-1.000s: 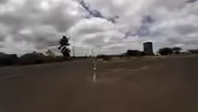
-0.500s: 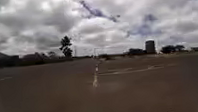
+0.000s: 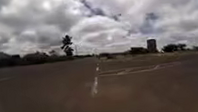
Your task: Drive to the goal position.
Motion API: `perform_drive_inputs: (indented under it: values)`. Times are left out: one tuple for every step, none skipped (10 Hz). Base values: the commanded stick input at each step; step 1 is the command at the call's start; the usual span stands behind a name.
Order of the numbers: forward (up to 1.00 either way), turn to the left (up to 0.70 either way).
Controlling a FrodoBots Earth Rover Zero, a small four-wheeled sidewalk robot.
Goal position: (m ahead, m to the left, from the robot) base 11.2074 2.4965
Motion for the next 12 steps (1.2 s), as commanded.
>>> perform_drive_inputs:
  values:
    - [0.80,0.00]
    - [0.80,0.00]
    - [0.80,0.00]
    - [0.80,0.00]
    - [0.80,0.00]
    - [0.80,0.00]
    - [0.80,0.00]
    - [0.80,0.00]
    - [0.80,0.00]
    - [0.80,0.00]
    - [0.80,0.00]
    - [0.80,0.00]
